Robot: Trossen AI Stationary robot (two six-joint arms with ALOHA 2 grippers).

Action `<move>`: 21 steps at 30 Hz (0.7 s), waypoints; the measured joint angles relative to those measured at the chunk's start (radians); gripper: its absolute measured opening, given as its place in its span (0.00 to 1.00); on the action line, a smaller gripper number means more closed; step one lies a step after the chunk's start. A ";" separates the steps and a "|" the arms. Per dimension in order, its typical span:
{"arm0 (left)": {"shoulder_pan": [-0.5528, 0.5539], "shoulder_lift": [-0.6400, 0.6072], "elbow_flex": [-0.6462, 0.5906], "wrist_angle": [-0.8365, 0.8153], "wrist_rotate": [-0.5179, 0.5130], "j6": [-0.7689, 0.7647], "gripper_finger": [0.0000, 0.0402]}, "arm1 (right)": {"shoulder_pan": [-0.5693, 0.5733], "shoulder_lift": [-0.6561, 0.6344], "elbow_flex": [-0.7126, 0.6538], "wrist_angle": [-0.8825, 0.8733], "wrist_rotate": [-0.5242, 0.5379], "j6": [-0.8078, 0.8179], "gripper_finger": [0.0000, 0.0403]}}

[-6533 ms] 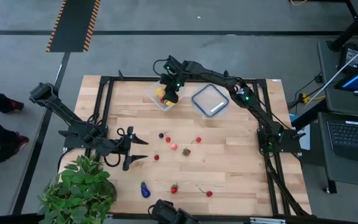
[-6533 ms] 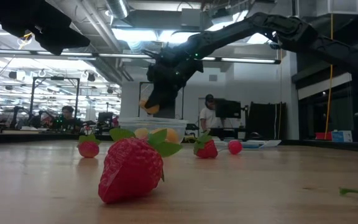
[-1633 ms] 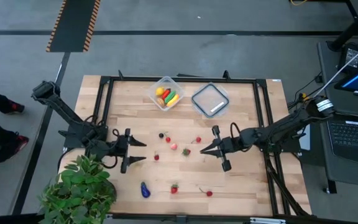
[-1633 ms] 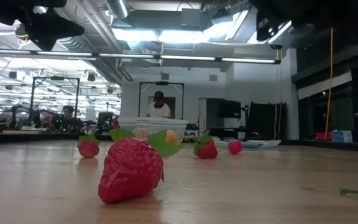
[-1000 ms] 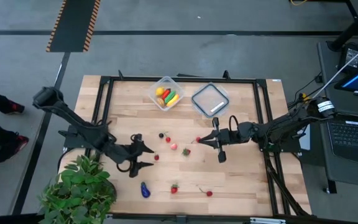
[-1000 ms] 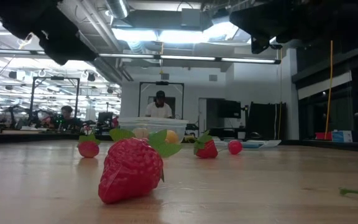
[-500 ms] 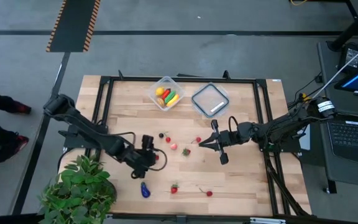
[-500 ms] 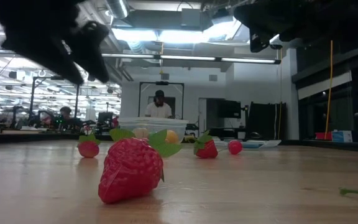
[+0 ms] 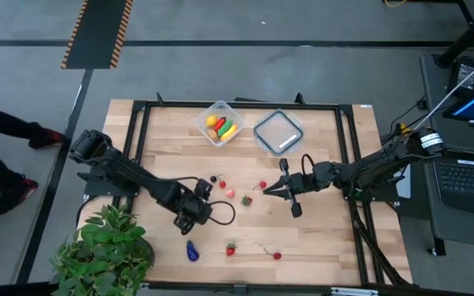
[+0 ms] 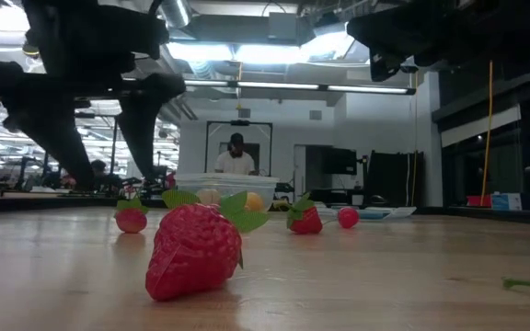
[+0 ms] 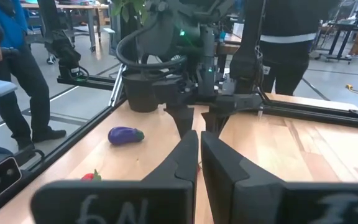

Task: Pick and placing Produce into tupperware
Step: Put the left strawberry into the transparent container

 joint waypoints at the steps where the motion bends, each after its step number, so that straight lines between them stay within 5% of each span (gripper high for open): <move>1: 0.003 0.000 0.000 0.002 0.005 0.016 0.63 | -0.001 0.000 0.000 -0.001 0.000 0.000 0.06; 21: 0.040 0.000 0.001 0.085 0.073 0.153 0.57 | -0.017 0.000 0.000 -0.001 0.001 -0.025 0.06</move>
